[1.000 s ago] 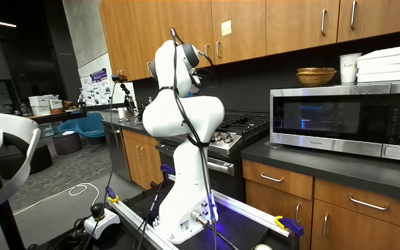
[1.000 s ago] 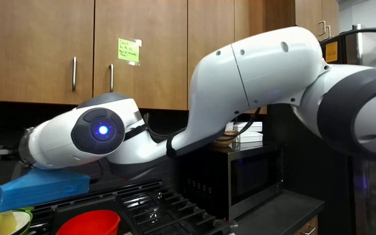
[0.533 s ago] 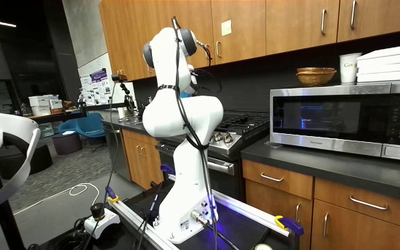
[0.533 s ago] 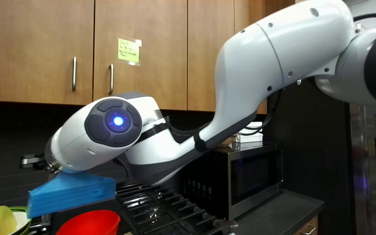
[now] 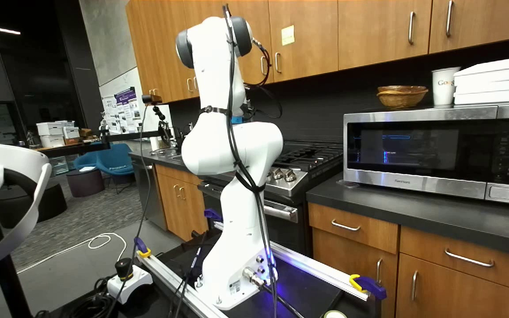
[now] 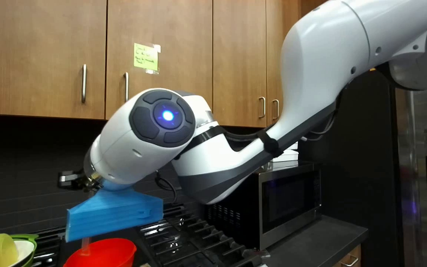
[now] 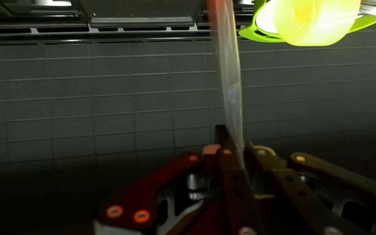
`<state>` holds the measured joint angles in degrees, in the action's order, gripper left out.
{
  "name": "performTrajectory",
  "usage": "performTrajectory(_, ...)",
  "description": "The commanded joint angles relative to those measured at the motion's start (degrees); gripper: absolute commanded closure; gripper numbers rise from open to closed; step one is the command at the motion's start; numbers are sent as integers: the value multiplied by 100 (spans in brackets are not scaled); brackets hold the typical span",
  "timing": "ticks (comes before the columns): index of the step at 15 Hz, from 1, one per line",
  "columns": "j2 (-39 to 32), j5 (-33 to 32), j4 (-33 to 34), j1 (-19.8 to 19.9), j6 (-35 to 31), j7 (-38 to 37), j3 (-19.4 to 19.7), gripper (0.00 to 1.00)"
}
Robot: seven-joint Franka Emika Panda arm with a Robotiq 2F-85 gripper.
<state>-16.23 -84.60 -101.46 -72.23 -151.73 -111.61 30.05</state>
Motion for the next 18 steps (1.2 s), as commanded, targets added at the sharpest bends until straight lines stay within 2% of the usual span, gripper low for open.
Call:
performTrajectory(1, 457, 161, -627, -51, 185, 108, 4, 99)
performTrajectory(2, 636, -42, -672, 953, 457, 122, -1144, 99)
performTrajectory(3, 663, -31, -734, 1129, 529, 104, -1324, 99)
performTrajectory(7, 771, 88, -915, 2307, 776, 121, -2594, 99)
performTrajectory(12, 687, 327, -1020, 3332, 698, 165, -3657, 99)
performTrajectory(18, 486, 319, -1098, 3976, 749, 255, -4422, 99)
